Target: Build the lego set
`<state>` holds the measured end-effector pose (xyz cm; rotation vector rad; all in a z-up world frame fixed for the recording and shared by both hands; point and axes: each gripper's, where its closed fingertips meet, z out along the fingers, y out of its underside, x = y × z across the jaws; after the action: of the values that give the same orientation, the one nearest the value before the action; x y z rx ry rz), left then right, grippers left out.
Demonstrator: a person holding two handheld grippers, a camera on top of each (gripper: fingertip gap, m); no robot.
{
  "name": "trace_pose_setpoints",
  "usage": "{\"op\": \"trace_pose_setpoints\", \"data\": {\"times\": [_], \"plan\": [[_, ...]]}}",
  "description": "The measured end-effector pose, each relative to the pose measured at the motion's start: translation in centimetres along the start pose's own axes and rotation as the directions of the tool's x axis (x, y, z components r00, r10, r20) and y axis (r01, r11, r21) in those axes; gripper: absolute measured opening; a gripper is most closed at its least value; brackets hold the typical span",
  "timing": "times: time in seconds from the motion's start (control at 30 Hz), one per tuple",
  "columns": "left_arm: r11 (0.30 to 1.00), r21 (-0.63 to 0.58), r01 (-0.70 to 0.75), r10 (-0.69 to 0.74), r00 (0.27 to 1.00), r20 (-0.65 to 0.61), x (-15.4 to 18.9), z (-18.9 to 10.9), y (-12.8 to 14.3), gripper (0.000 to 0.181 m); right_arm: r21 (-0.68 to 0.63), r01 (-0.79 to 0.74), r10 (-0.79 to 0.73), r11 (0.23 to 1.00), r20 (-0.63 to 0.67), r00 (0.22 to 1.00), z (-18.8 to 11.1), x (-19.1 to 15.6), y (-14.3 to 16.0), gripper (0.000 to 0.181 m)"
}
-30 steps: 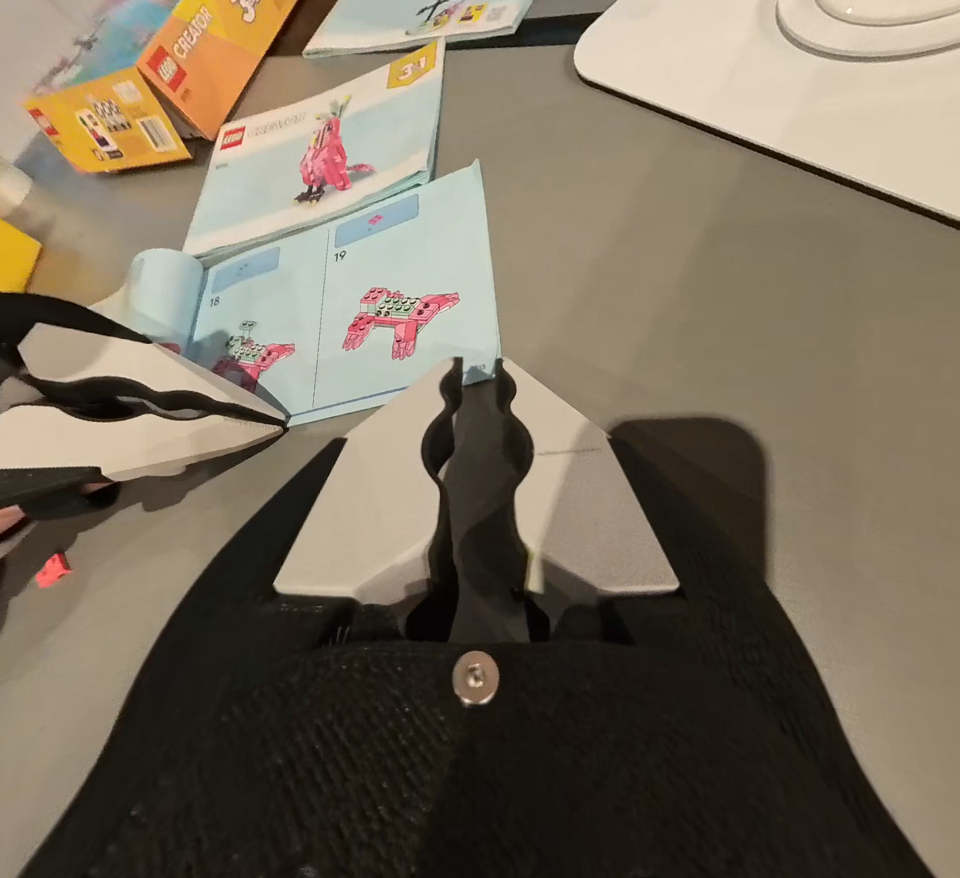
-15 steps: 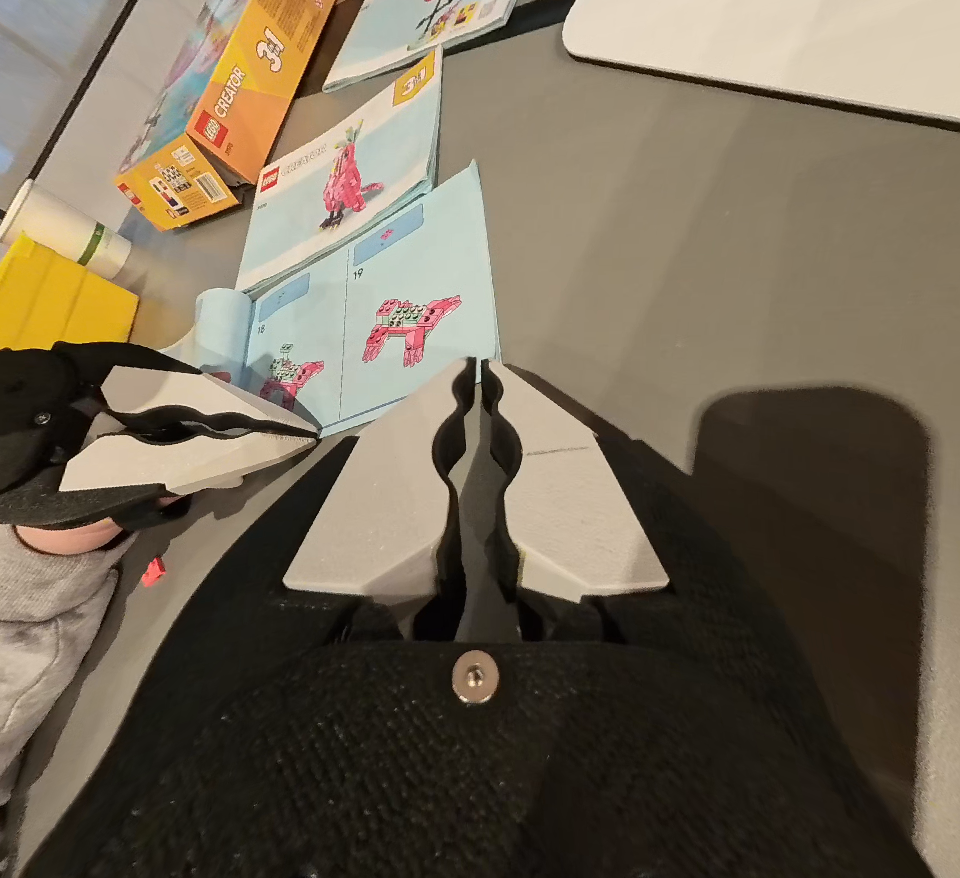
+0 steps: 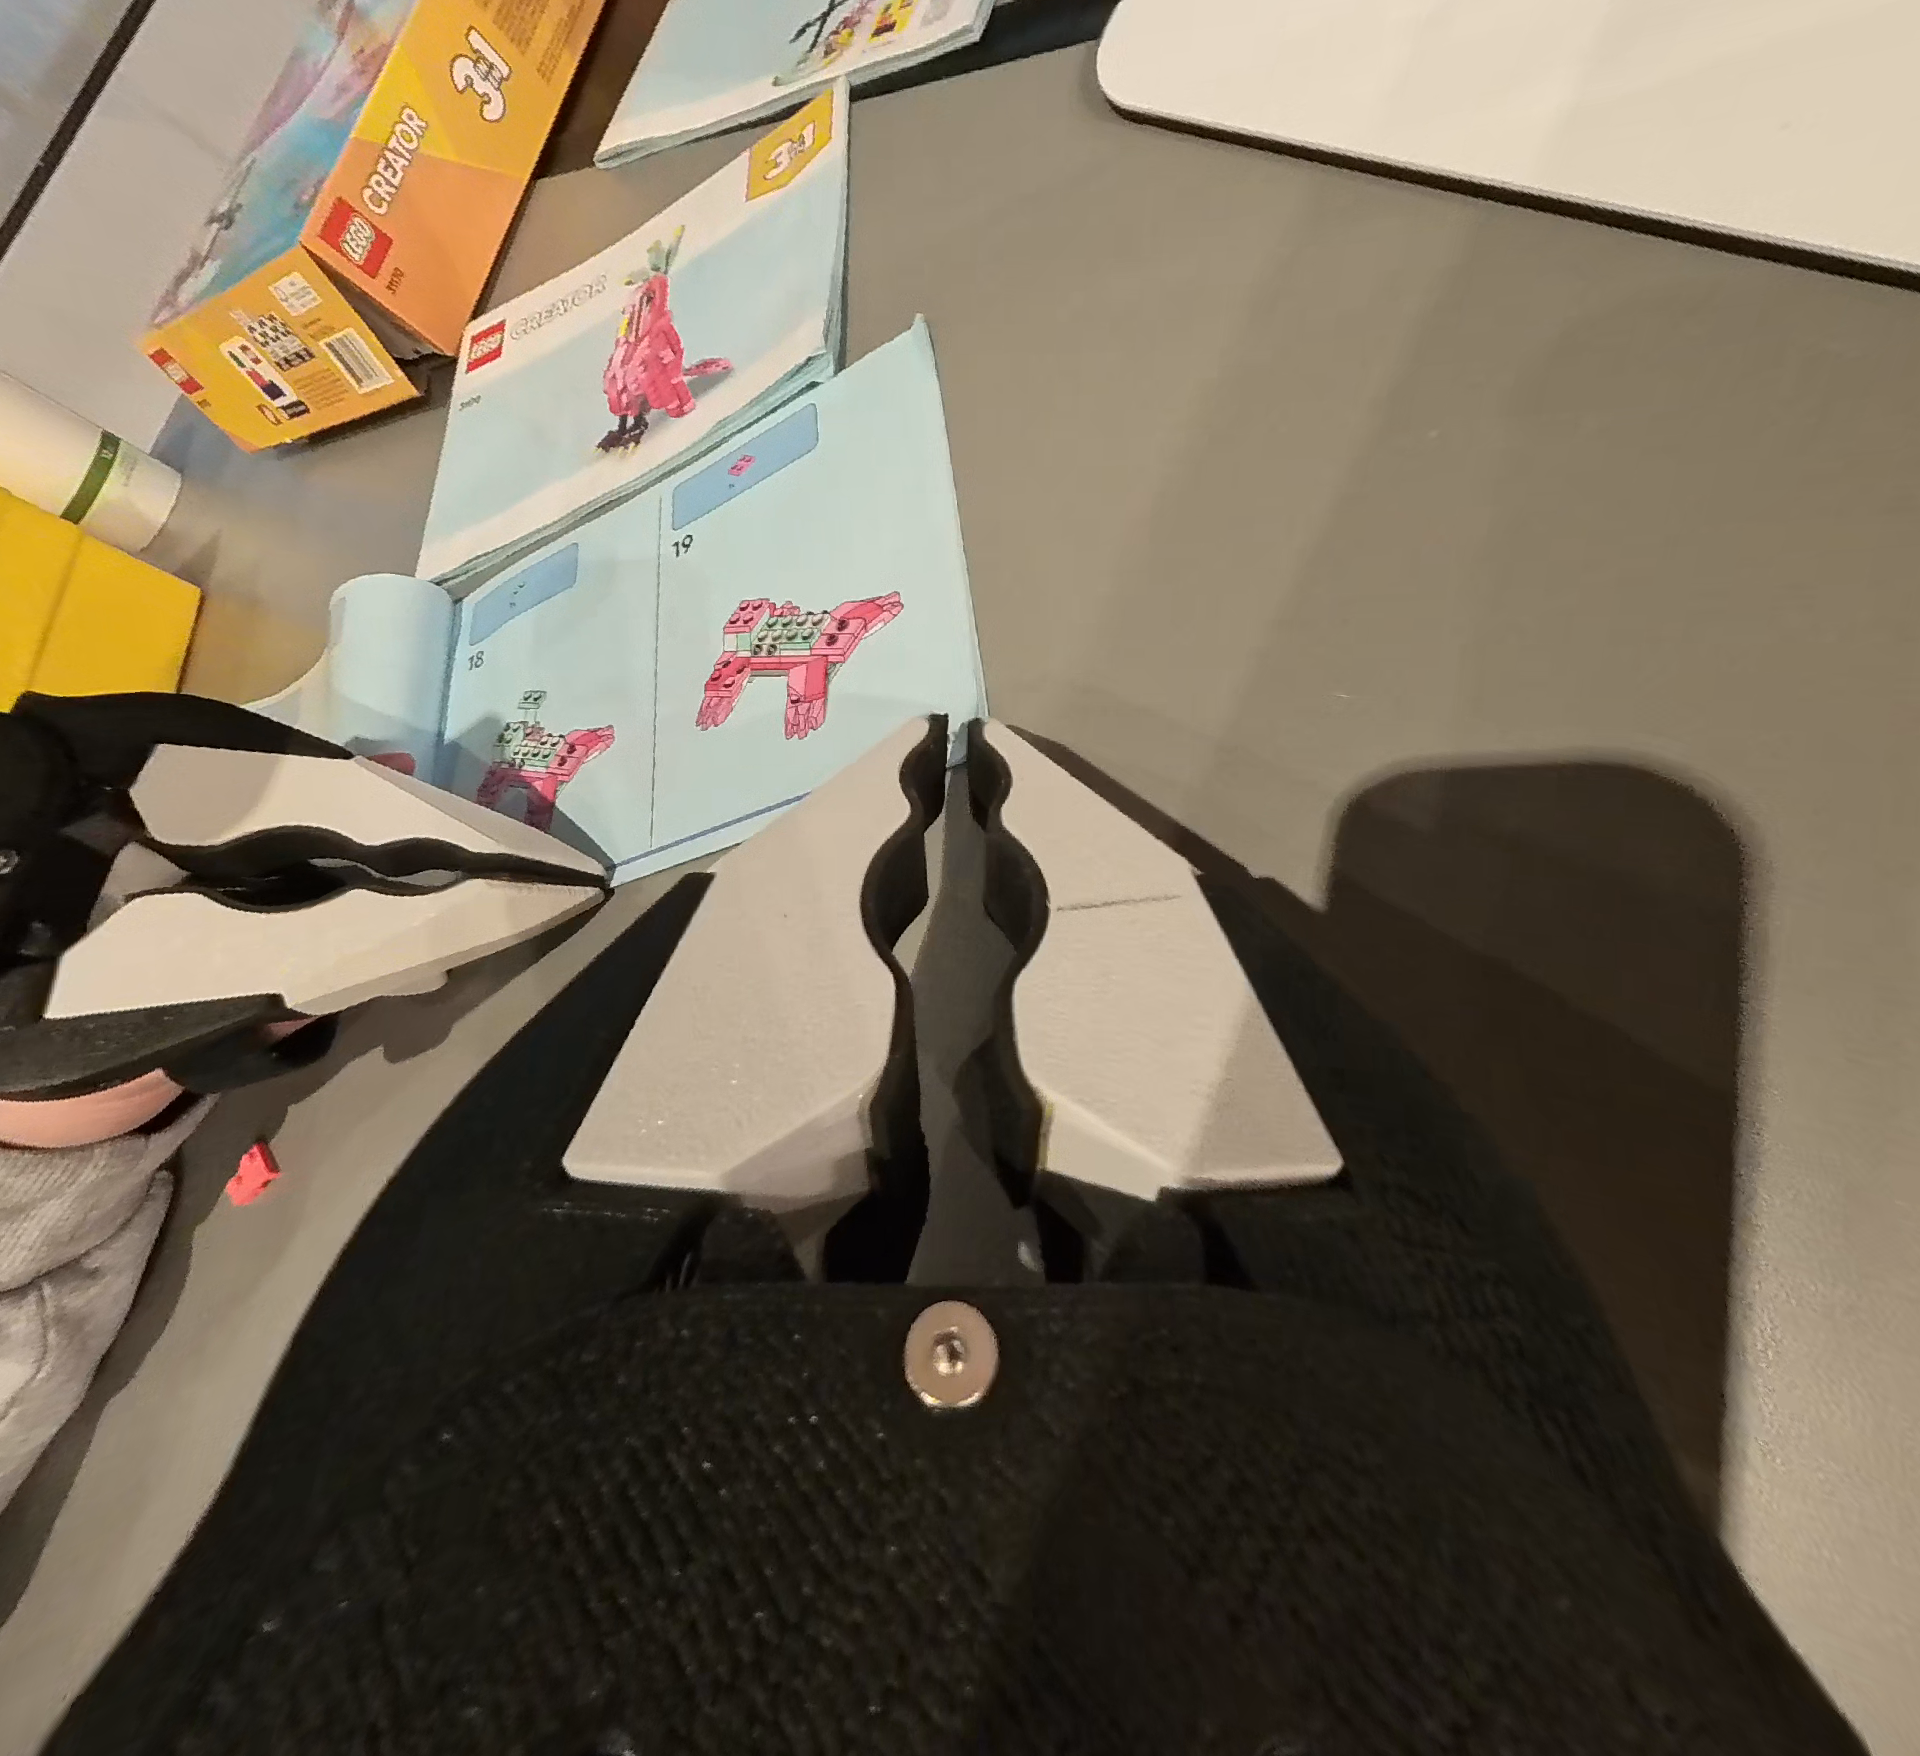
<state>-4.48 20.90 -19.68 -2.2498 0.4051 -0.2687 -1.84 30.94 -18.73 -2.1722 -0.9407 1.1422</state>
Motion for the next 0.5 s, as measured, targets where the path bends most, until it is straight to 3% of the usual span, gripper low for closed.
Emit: {"op": "trace_pose_setpoints", "data": {"times": [0.5], "plan": [[1.000,0.000,0.002,-0.002,1.000,-0.002,-0.02,0.01,0.00,0.000,-0.026,0.102,-0.104,0.994,-0.087,0.991,0.37,0.10,0.20,0.002]]}}
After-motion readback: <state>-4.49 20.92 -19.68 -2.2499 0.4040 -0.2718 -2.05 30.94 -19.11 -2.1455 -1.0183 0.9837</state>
